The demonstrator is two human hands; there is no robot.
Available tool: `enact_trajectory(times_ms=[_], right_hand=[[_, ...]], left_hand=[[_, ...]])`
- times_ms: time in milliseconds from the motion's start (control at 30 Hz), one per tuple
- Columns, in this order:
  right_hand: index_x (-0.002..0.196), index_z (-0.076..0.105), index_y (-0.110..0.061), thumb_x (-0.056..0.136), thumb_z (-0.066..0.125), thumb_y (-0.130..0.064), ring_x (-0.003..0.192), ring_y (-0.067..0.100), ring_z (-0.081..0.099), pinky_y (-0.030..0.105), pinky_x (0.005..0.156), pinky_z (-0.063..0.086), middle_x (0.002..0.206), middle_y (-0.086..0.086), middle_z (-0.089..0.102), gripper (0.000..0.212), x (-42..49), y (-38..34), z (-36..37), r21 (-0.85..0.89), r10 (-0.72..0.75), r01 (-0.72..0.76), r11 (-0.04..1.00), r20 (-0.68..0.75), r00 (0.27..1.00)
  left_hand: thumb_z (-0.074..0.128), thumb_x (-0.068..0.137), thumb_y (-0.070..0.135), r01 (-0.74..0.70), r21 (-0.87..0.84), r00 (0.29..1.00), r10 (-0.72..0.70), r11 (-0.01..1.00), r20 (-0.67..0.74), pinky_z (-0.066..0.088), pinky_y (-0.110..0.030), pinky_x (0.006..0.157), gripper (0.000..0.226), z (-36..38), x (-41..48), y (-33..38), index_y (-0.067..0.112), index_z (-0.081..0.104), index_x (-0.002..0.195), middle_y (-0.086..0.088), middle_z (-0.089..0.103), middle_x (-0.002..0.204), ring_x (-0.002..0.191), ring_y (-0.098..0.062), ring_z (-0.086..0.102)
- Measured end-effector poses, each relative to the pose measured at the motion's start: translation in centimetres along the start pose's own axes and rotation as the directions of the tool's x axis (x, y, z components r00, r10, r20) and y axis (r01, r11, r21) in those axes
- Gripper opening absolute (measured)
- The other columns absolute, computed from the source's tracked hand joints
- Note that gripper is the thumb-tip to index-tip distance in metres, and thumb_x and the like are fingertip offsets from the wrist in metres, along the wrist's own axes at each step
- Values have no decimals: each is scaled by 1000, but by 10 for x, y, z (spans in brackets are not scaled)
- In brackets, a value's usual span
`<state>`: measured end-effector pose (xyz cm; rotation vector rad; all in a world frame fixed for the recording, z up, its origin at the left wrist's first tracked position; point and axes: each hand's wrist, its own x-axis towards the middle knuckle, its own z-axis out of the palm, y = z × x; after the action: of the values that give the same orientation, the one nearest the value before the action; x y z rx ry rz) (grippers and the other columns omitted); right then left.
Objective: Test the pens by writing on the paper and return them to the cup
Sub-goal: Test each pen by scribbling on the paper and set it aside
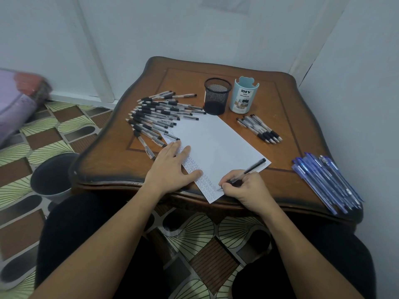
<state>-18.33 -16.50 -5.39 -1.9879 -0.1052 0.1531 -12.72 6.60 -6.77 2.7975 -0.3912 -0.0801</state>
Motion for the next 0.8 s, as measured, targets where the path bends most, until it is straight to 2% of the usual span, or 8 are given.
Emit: enact_trajectory(times_ms=[100,267,433,533,633,700,733,800], right_hand=[[69,75,-26,81,70,-4,72,8,60,27,68,43,76,0,72,26,0,1,0,4,-3,3,1000,-17,1000],[68,74,-24,72,67,-17,69,7,59,23,66,43,71,-2,71,11,0,0,1,30,0,1,1000,-24,1000],[72,75,-21,83,68,-5,69,9,58,24,64,41,72,-3,70,20,3,2,0,15,-12,13,1000,-53,998],[78,71,-8,94,59,-3,61,6,55,17,61,42,69,-1,66,21,7,-2,-4,232,-4,32,972,-117,993],[84,70,-11,98,58,-24,58,16,47,20,60,39,80,16,63,22,10,0,-9,373,43,0,928,-105,994],[95,65,-12,93,63,-25,58,18,48,22,58,43,79,13,65,13,11,1,-10,448,55,-13,894,-80,995],[106,59,-13,92,63,-20,56,17,50,22,56,44,77,11,66,16,12,1,-11,476,55,-16,879,-68,996],[129,41,-21,92,62,-10,53,15,53,24,54,45,76,14,66,44,12,-3,-12,489,54,-24,872,-48,997]], left_hand=[[17,66,86,1,-6,1000,-1,1000,2,6,-39,120,105,0,0,0,27,23,153,-5,10,163,150,-22,3],[18,67,86,1,-12,1000,-1,1000,-4,7,-40,120,104,1,0,-1,28,23,153,-6,11,163,149,-22,3],[18,67,86,-1,-18,1000,1,1000,-2,6,-39,120,104,1,1,-1,28,23,153,-5,10,163,150,-21,2],[18,67,86,-4,-20,1000,4,1000,3,7,-40,120,104,2,1,-2,28,22,153,-4,9,163,150,-20,2],[18,67,87,0,-19,1000,0,1000,2,7,-40,120,104,2,1,-3,29,22,153,-4,9,163,150,-20,2],[18,67,87,0,-18,1000,0,1000,6,7,-41,120,105,1,1,-2,29,22,154,-4,9,163,150,-21,2],[17,66,87,0,-16,1000,0,1000,10,7,-40,120,105,1,1,-2,29,22,154,-4,8,163,150,-21,1],[16,66,87,-1,-12,1000,1,1000,13,6,-40,120,105,0,0,-1,29,21,154,-4,8,163,150,-21,1]])
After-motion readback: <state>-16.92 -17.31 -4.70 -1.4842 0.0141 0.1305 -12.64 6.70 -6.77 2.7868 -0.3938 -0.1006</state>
